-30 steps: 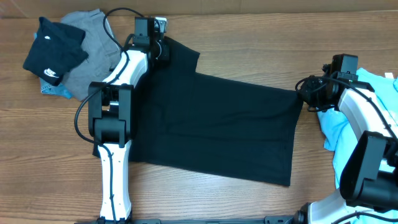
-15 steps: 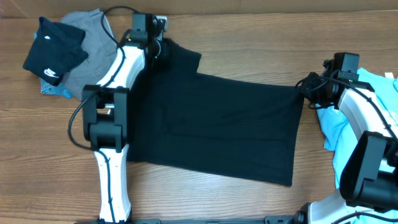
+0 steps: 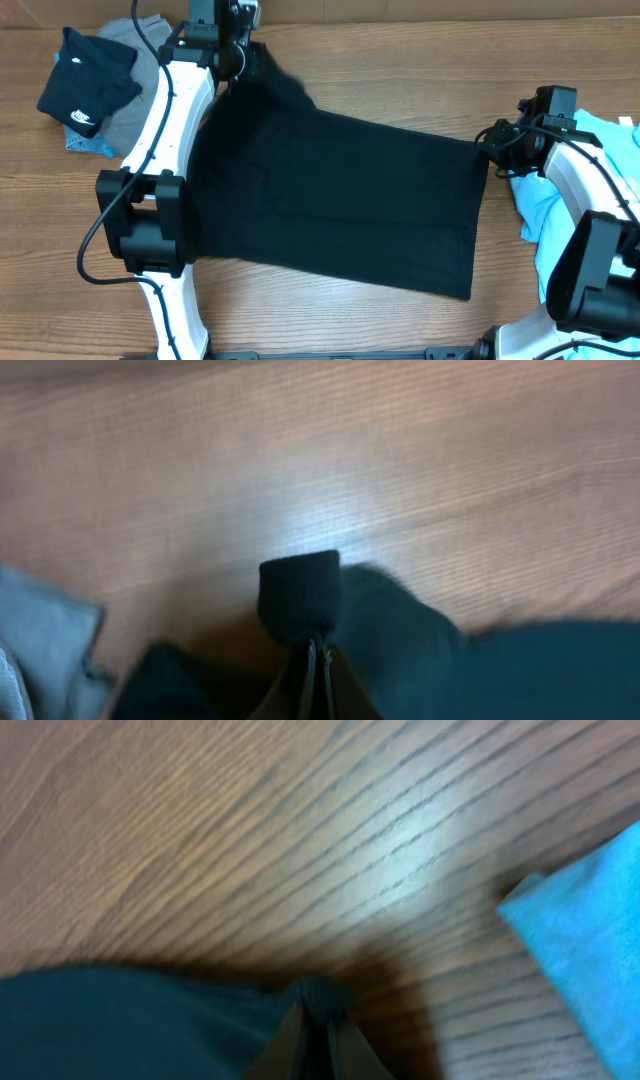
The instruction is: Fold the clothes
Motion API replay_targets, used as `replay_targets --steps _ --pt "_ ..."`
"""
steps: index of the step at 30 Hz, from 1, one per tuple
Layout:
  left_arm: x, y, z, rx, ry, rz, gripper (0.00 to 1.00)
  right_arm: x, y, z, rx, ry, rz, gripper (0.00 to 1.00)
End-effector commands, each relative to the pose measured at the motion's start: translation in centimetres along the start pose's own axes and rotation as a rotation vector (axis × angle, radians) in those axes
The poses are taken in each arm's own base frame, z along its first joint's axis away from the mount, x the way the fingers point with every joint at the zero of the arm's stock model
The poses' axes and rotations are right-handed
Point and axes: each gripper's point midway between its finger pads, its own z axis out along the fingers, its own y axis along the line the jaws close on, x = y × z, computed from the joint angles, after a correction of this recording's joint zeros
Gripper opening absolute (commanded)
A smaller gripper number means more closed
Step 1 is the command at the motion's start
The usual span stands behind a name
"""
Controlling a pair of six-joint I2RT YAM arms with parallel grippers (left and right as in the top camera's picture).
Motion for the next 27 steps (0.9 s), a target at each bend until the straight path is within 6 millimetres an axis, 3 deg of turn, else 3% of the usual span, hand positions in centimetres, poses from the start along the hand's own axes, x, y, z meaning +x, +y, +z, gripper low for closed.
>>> replay_targets --steps 1,6,15,27 --pt "0.8 -0.2 -0.8 -0.009 0.036 0.014 0.04 0.7 0.5 -0.2 -0.038 0.031 -0.015 0.07" --pt "3.2 0.1 -3.3 -0.031 0.137 -0.014 0.04 2.4 0.3 -0.4 -0.034 0.104 0.006 0.06" --pt "9.3 2.9 -6.5 -0.203 0.396 -0.046 0.04 5.4 -0.3 -1.1 -0.014 0.226 0.044 0.06" --pt "13.4 6.6 -9.8 -0.283 0.561 -0.166 0.04 9.2 -2.2 -2.6 0.074 0.383 0.115 0.05"
